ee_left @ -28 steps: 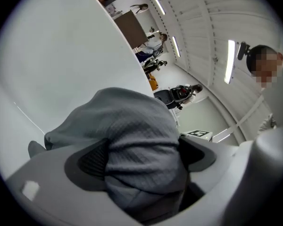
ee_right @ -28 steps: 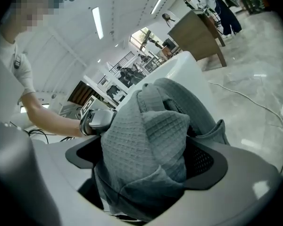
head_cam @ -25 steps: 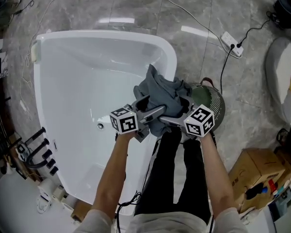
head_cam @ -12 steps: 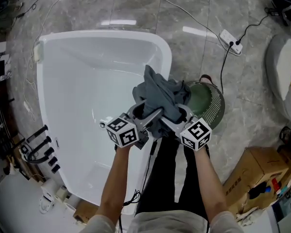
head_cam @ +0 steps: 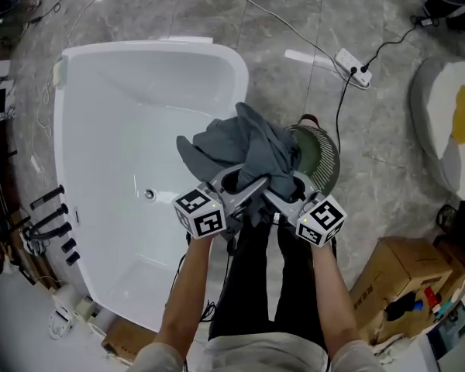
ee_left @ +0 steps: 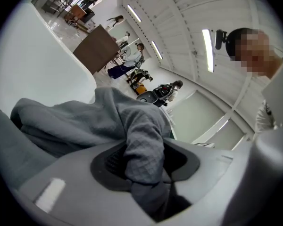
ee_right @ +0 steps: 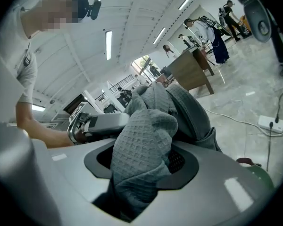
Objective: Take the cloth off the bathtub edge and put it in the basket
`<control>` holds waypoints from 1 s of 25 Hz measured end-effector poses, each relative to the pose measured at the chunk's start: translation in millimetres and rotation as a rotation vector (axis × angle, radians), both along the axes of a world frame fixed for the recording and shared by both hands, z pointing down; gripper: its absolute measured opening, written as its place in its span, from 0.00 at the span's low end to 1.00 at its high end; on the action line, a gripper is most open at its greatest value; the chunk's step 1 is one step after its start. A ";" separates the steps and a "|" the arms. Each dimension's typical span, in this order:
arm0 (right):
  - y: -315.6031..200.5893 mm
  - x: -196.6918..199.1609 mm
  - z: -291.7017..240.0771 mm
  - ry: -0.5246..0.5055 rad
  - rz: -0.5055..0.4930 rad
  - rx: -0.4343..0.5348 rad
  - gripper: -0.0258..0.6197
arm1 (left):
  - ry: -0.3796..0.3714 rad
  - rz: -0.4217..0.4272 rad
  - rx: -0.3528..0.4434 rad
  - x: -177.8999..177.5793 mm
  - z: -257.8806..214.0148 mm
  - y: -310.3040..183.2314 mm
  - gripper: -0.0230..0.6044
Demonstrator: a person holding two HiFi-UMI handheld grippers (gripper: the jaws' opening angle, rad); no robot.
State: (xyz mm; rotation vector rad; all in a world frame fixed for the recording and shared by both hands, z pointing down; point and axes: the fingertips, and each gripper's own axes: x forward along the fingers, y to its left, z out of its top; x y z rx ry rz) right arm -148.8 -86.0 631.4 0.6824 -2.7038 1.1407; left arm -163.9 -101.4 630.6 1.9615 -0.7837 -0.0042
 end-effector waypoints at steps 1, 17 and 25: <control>4.3 10.9 -0.6 0.001 0.011 -0.003 0.35 | 0.001 0.012 0.001 11.1 -0.7 4.1 0.39; 67.7 186.4 27.6 0.075 0.187 -0.071 0.35 | 0.100 0.175 -0.080 189.4 30.0 65.3 0.40; 75.0 204.4 78.1 0.104 0.183 -0.121 0.36 | 0.100 0.187 -0.149 207.4 81.2 73.0 0.40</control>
